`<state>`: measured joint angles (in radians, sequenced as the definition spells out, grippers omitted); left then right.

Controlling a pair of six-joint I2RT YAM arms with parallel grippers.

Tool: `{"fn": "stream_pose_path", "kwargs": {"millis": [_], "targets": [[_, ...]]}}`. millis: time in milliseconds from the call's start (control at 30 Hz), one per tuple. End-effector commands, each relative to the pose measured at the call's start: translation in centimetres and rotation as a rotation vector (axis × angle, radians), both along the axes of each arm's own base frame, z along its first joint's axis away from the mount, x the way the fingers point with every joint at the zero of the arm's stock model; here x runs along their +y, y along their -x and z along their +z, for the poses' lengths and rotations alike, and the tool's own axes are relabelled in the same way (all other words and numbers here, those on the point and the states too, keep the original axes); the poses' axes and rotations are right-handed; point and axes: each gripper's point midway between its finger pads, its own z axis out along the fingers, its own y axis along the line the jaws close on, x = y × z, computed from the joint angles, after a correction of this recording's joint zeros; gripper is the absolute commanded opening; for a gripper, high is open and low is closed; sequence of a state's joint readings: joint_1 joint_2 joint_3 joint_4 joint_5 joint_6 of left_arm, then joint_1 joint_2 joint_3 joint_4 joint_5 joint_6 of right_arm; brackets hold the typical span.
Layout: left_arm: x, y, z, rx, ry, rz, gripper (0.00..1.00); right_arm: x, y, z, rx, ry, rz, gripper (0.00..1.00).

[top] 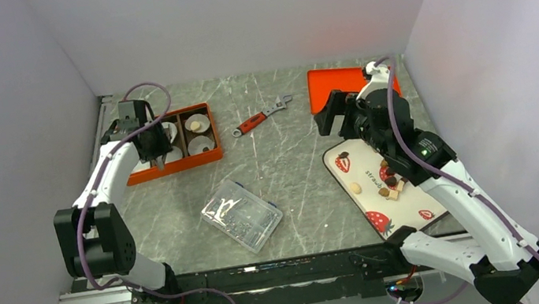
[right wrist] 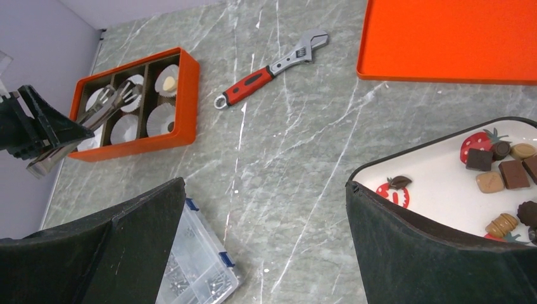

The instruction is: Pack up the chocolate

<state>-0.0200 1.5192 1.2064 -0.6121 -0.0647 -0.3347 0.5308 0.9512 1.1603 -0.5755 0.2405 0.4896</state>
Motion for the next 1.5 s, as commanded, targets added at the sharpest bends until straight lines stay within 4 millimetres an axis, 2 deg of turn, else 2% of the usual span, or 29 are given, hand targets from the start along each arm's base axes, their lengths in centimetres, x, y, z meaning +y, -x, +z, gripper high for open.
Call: {"fn": "stream_pose_path", "kwargs": {"millis": [0,100,233,433,600,733,900,1133,1267,1467], "targets": [[-0.7,-1.5,4.7,-0.139,0.027,-0.025,0.51,-0.6,0.3,3.7,-0.087,-0.043,-0.016,1.0],[-1.9,-1.4,6.3,-0.17,0.033,-0.062,0.5,-1.2,0.6,4.2,-0.099,-0.048,-0.037,1.0],[-4.7,-1.1,8.5,-0.214,0.038,-0.141,0.5,-1.9,0.9,5.0,-0.118,-0.044,-0.064,1.0],[-12.0,-0.2,10.7,-0.266,0.07,-0.331,0.5,-4.0,1.4,6.5,-0.17,-0.009,-0.132,1.0],[-19.3,0.9,12.2,-0.307,0.114,-0.508,0.5,-6.1,2.2,8.1,-0.23,-0.006,-0.206,1.0],[-24.5,1.6,12.7,-0.326,0.148,-0.619,0.5,-7.7,3.0,9.4,-0.276,-0.025,-0.268,1.0],[-30.9,3.1,12.1,-0.317,0.178,-0.751,0.5,-9.2,4.0,10.4,-0.311,-0.047,-0.325,1.0],[-39.7,6.3,9.9,-0.275,0.21,-0.918,0.49,-10.6,5.6,11.7,-0.369,-0.094,-0.361,1.0],[-43.6,7.5,8.8,-0.272,0.215,-0.999,0.5,-11.0,6.1,11.8,-0.378,-0.101,-0.365,1.0],[-47.9,8.5,7.2,-0.26,0.213,-1.113,0.5,-11.5,6.8,11.9,-0.381,-0.099,-0.369,1.0]]}}
